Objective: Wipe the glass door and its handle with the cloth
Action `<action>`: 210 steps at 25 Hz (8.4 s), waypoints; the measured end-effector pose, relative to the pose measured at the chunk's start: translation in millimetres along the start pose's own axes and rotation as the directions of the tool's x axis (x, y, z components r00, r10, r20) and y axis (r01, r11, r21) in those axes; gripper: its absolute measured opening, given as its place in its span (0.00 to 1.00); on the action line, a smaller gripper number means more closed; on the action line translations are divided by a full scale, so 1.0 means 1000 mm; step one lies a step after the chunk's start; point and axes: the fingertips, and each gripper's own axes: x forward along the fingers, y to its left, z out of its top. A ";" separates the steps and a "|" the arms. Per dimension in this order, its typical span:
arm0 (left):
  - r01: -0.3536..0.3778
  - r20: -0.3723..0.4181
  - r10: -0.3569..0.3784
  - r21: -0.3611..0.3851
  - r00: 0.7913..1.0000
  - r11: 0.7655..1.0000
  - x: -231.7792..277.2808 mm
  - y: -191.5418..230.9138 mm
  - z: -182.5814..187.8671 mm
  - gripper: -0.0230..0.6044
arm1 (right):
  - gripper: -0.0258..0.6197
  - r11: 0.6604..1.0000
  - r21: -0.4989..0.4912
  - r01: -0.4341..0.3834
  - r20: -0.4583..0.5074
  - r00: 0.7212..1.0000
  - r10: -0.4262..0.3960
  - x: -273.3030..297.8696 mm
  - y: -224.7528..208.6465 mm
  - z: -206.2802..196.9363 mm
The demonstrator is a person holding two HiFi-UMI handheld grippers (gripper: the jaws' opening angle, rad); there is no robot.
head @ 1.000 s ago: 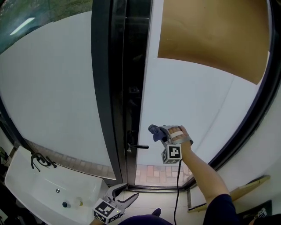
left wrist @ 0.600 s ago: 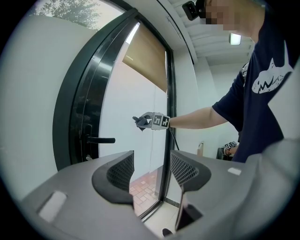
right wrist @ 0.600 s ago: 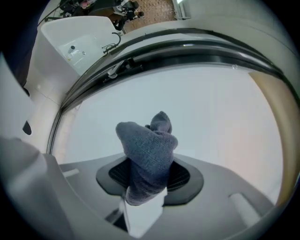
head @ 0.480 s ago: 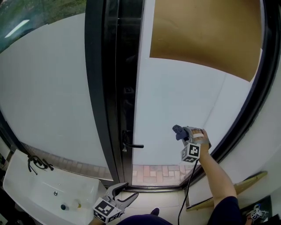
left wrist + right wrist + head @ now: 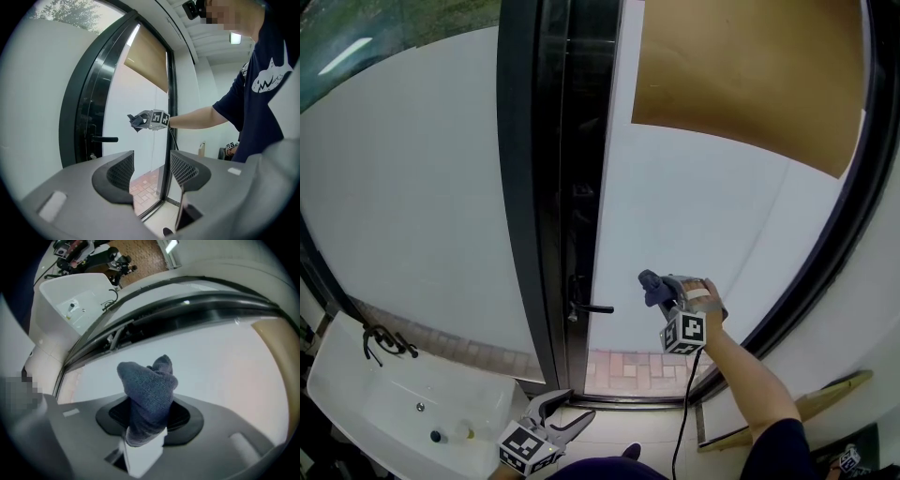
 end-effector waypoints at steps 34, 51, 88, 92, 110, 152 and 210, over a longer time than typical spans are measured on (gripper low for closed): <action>-0.114 -0.001 0.114 -0.036 0.993 0.993 -0.026 0.029 -0.014 0.41 | 0.29 0.851 0.343 -0.398 0.257 0.911 0.323 0.083 0.056 0.192; -0.101 -0.008 0.100 -0.033 0.995 0.994 -0.021 0.031 -0.016 0.41 | 0.47 0.535 0.590 -0.605 0.440 0.796 0.415 0.068 0.042 0.195; -0.118 -0.016 0.117 -0.045 0.993 0.992 -0.021 0.036 -0.019 0.40 | 0.29 0.581 0.598 -0.552 0.391 0.834 0.389 0.074 0.055 0.194; -0.113 -0.020 0.112 -0.048 0.994 0.992 -0.021 0.033 -0.019 0.40 | 0.29 0.600 0.585 -0.546 0.363 0.837 0.408 0.068 0.058 0.175; -0.078 -0.005 0.077 -0.036 0.997 0.996 -0.014 0.032 -0.012 0.40 | 0.28 0.404 0.764 -0.503 0.291 0.828 0.480 0.044 0.051 0.076; -0.106 0.013 0.106 -0.038 0.994 0.994 -0.024 0.030 -0.012 0.40 | 0.28 0.897 0.260 -0.358 0.257 0.921 0.293 0.039 0.038 0.185; -0.218 -0.048 0.215 -0.065 0.975 0.974 -0.032 0.044 -0.029 0.39 | 0.28 0.184 0.900 -0.396 0.370 0.915 0.160 0.114 0.129 0.169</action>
